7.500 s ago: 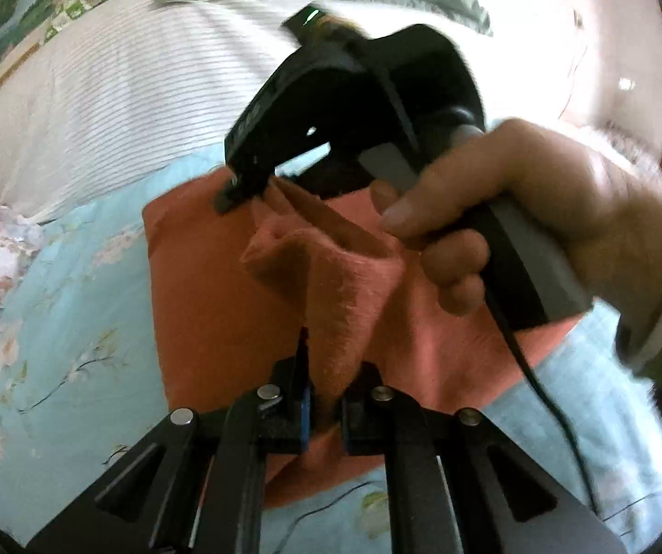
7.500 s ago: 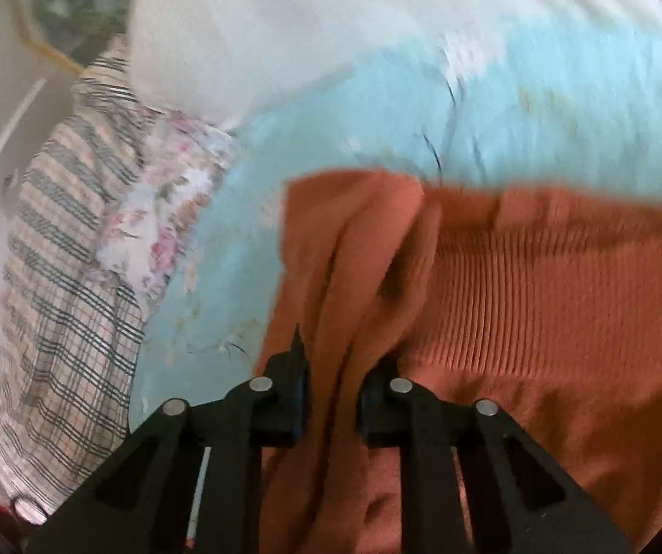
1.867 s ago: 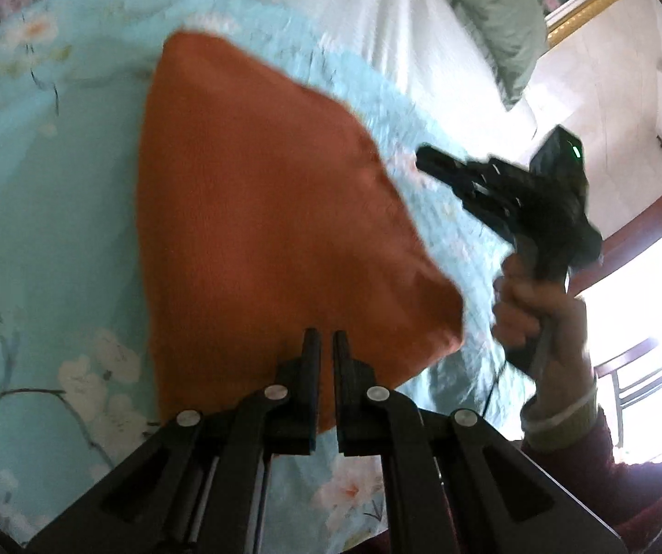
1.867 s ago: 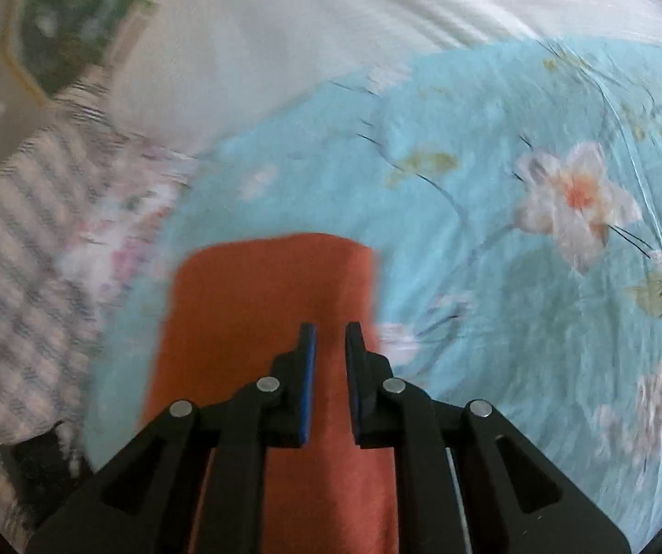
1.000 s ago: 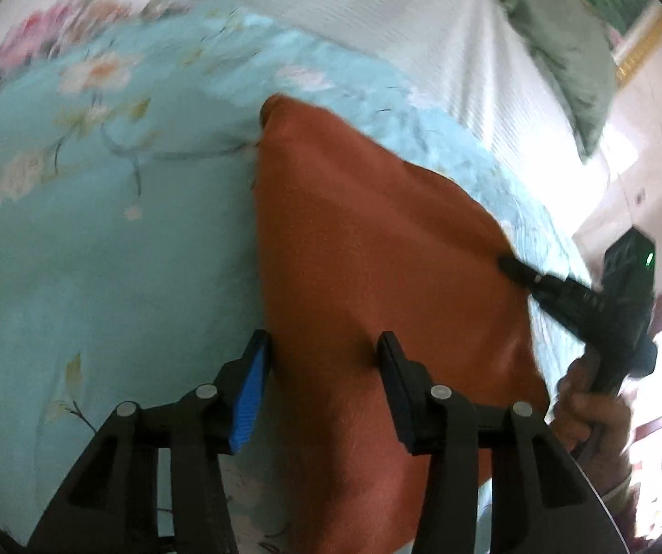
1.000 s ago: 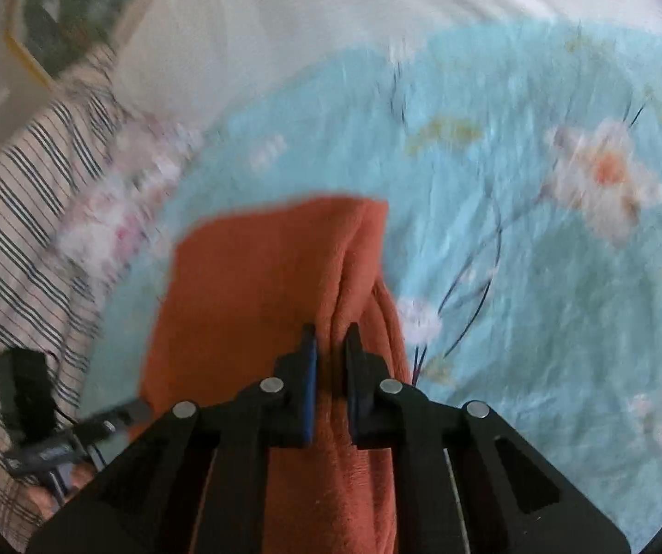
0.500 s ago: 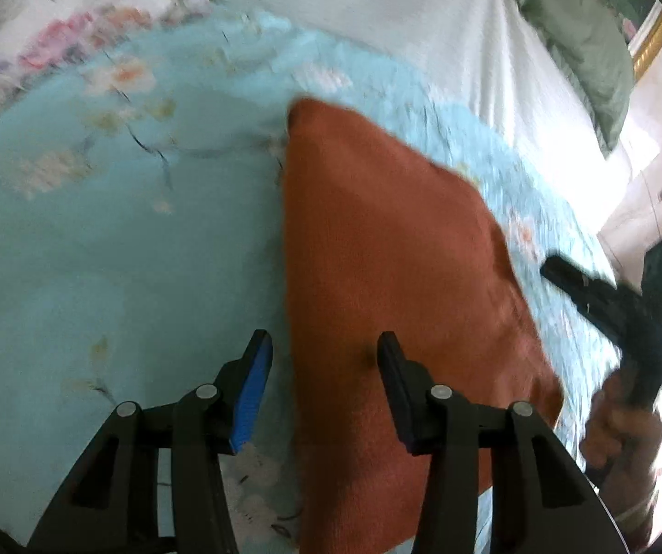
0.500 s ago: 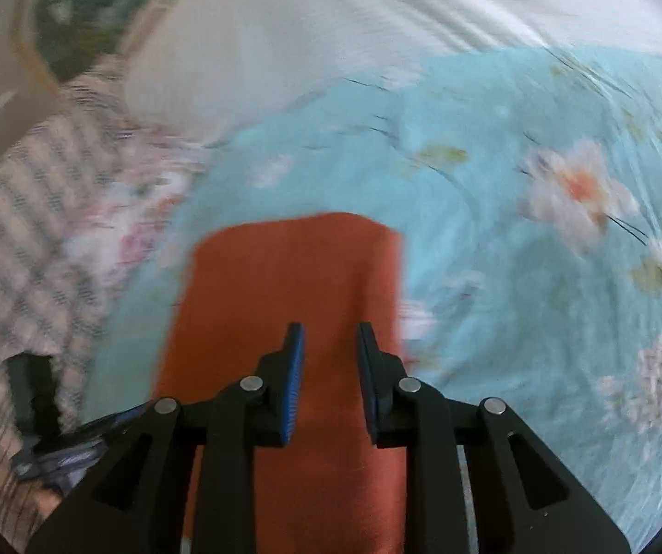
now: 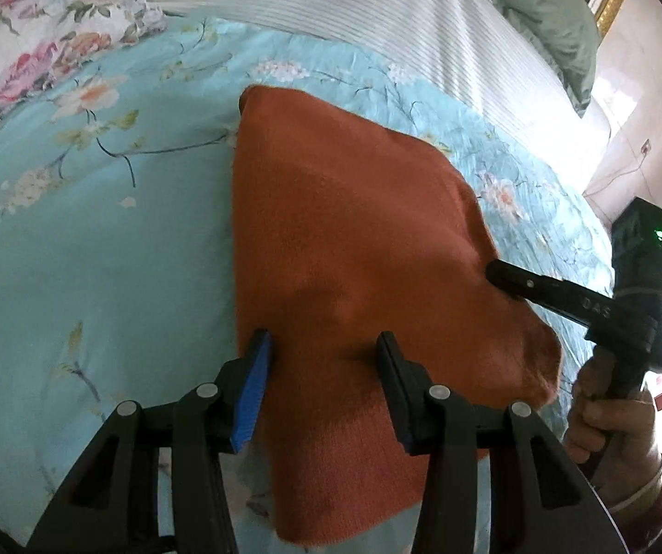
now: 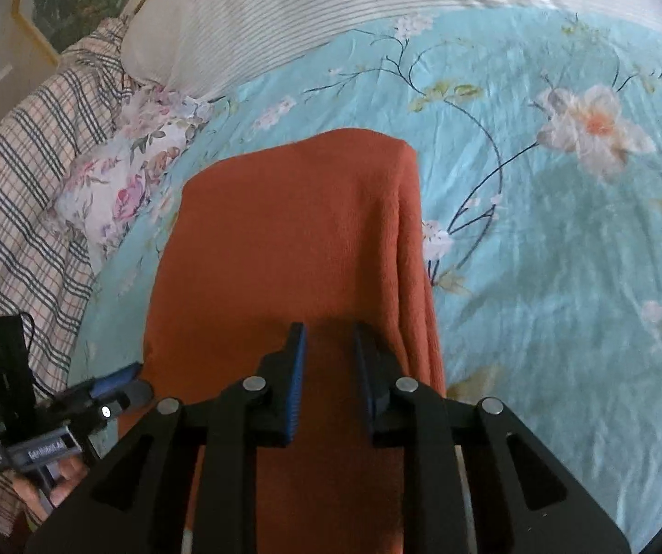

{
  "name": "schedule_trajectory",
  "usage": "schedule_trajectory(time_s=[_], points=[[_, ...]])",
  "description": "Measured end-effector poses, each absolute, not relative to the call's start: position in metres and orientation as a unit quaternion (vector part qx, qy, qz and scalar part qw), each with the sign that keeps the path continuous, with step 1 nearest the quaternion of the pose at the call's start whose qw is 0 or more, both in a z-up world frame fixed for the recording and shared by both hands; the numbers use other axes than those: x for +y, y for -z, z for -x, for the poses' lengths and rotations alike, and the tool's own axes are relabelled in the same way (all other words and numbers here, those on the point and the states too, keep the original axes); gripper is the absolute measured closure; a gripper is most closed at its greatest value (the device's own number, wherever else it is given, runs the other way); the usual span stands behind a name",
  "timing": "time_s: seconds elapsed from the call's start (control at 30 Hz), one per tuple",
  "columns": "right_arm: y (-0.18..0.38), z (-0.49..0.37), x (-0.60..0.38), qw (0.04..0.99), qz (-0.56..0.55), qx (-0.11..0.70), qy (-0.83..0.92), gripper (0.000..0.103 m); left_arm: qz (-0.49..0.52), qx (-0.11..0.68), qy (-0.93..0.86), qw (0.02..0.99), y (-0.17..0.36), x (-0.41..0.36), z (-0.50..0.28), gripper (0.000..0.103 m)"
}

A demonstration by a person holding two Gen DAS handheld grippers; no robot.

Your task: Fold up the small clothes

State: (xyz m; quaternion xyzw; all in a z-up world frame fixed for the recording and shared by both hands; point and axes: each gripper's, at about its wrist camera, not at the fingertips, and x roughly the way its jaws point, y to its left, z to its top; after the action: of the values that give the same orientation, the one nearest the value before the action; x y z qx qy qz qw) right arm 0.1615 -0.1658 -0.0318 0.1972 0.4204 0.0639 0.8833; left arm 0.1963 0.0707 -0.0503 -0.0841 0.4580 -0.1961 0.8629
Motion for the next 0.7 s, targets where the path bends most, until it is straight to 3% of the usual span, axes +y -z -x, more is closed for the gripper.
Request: schedule_trajectory(time_s=[0.2,0.4,0.6,0.7], points=[[0.018,-0.110,-0.155,0.898,-0.163,0.397,-0.095,0.080,0.041,0.458,0.171,0.871,0.052,0.077,-0.162,0.056],[0.061,-0.090,-0.165,0.880,-0.152,0.445,-0.067,0.080,0.024,0.476,0.160,0.865,0.076,0.072,-0.144,0.053],[0.054,-0.084,-0.161,0.885,-0.153,0.436,-0.060,0.079,0.025,0.468,0.144,0.871,0.071,0.074,-0.131,0.052],[0.043,-0.075,-0.155,0.889,-0.149,0.429,-0.060,0.058,0.026,0.464,0.131,0.876,0.067,0.079,-0.123,0.044]])
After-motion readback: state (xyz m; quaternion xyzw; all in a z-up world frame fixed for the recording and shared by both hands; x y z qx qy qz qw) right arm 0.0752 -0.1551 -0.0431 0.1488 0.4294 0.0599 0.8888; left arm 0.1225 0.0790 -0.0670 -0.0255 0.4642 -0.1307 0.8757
